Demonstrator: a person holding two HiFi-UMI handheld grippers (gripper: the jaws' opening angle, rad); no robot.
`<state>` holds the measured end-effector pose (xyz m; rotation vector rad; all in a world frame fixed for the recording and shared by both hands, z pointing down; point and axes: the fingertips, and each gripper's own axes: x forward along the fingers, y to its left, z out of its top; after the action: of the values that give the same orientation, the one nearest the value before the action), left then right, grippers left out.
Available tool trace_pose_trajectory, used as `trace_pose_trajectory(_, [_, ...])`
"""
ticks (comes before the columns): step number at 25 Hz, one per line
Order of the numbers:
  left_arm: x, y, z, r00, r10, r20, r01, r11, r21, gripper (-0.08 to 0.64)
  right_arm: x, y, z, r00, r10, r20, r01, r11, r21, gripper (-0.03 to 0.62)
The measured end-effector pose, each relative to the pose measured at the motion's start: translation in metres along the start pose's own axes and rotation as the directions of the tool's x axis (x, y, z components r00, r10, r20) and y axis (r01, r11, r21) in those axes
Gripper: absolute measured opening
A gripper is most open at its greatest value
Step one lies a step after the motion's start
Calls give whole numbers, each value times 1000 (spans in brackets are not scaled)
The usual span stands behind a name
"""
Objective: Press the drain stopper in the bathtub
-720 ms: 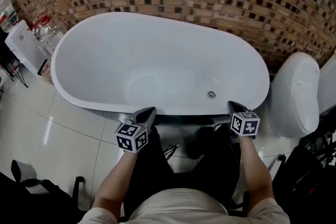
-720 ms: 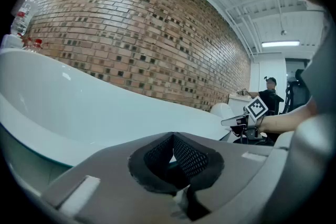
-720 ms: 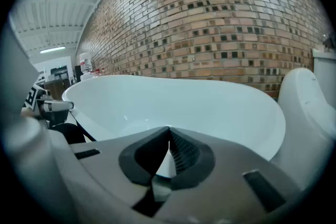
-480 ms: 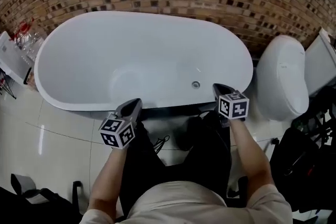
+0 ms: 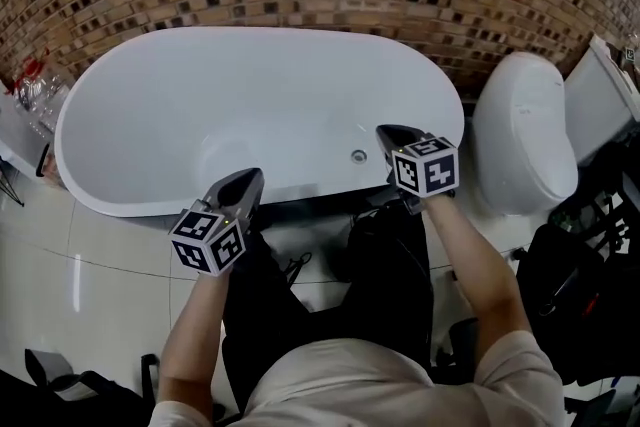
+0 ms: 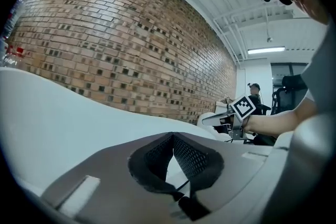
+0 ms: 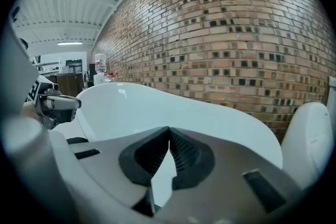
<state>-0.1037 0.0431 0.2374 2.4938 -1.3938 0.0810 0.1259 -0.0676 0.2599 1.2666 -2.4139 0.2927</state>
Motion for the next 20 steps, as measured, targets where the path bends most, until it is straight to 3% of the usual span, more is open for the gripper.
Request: trace_pose_trajectory(20, [35, -35, 40, 993, -111, -36, 114, 988, 104, 5, 8, -29, 60, 999, -50, -5, 49, 990, -129, 14])
